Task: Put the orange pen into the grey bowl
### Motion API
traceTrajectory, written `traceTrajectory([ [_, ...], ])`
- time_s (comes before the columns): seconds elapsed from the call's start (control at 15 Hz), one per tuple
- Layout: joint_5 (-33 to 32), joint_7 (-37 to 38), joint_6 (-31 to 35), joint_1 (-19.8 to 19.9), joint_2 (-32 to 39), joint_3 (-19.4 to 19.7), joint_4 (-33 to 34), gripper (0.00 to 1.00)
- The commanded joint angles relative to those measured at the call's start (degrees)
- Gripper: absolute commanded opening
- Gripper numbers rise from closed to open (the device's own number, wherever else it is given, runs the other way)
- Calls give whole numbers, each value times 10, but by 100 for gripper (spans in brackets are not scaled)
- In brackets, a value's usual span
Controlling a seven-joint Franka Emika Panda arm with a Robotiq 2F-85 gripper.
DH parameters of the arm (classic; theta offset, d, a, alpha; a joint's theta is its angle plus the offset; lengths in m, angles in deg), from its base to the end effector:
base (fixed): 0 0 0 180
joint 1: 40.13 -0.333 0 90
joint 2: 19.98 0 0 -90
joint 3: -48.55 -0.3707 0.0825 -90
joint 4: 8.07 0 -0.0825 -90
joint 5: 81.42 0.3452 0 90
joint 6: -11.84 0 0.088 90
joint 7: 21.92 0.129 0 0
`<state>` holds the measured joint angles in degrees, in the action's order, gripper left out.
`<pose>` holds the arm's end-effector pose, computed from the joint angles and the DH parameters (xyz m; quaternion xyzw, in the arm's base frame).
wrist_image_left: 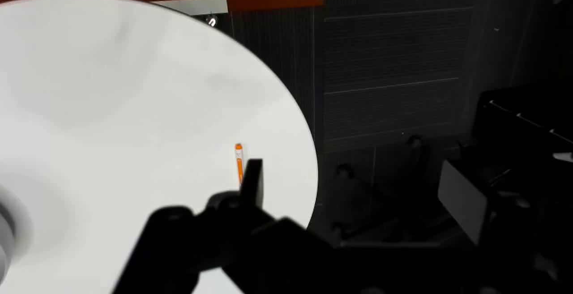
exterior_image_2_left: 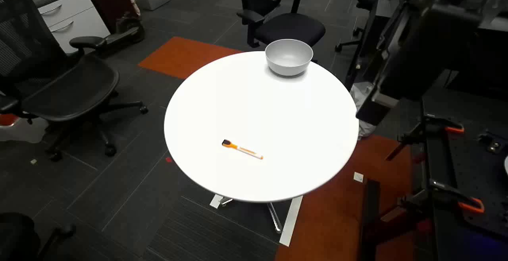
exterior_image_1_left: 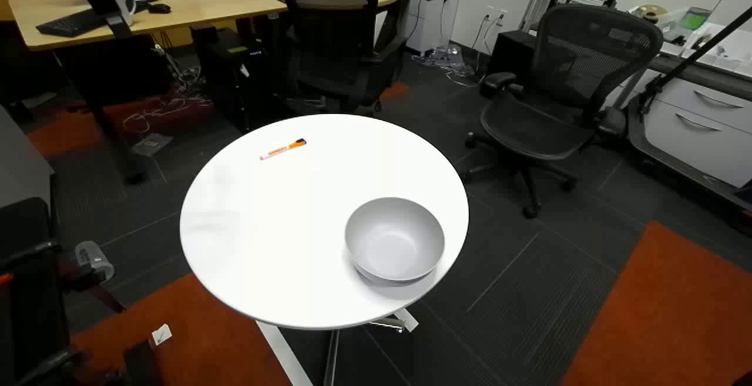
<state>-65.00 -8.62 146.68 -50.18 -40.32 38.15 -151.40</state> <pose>0.3676 0.1511 0.4804 -0.9911 0.0306 -0.0753 0.1057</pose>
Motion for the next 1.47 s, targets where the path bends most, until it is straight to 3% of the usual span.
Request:
traceTrajectory([
  [0.0, -1, 1, -1, -1, 0, 1, 1, 100],
  [0.33, -1, 1, -1, -1, 0, 1, 1, 100],
  [0.6, -41, 12, 30, 20, 47, -5, 10, 100],
  [1.07, -173, 35, 148, 51, 222, 5, 56, 100],
  [1.4, -264, 103, 183, 29, 346, 50, 136, 100],
])
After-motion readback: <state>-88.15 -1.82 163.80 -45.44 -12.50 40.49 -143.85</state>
